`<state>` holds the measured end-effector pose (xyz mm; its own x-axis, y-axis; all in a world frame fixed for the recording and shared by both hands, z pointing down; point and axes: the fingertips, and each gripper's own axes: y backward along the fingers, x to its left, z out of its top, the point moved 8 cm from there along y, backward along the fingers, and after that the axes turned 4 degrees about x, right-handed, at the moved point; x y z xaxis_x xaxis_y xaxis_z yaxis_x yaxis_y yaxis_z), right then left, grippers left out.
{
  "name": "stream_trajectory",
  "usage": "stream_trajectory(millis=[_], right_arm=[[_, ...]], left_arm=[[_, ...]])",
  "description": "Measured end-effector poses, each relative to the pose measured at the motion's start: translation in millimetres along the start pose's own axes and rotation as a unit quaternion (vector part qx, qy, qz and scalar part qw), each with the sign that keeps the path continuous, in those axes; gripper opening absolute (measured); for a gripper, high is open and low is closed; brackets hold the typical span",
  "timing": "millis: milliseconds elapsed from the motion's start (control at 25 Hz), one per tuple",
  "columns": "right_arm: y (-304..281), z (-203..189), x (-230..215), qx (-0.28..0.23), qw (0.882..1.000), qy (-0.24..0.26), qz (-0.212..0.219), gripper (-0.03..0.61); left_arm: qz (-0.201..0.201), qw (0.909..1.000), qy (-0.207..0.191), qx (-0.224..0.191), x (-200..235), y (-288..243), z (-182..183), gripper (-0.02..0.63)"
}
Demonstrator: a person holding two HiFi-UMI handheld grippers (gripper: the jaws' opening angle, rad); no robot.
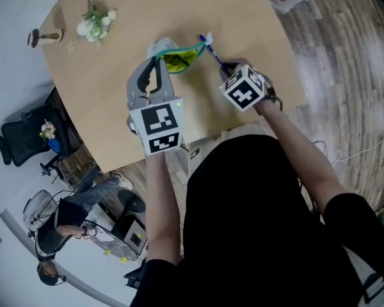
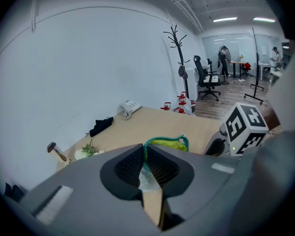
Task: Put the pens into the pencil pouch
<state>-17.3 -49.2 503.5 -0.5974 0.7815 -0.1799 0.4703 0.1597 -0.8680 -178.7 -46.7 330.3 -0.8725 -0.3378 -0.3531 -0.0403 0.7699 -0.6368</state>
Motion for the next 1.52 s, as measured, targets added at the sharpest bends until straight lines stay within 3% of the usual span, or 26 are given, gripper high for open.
stream_trajectory(millis=[400, 960, 1160, 1520], right_arm=[[0, -1, -4, 0.002, 1.0, 0.001, -0.024, 0.044], [11, -11, -2, 0.003, 1.0, 0.005, 0.002, 0.043], [21, -15, -5, -0.008, 1.0, -0.01, 0.014, 0.041], [47, -19, -27, -0.026, 0.999, -0.043, -0.012, 0.041]], left_arm=[[0.003, 1.0, 0.001, 0.003, 0, 3, -3, 0.025], [0.003, 1.0, -0.001, 0.001, -5, 1, 0, 0.025], [0.0, 1.0, -0.002, 0.0, -8, -2, 2, 0.025], [-0.006, 0.9999, -0.011, -0.002, -14, -8, 9, 0.025]])
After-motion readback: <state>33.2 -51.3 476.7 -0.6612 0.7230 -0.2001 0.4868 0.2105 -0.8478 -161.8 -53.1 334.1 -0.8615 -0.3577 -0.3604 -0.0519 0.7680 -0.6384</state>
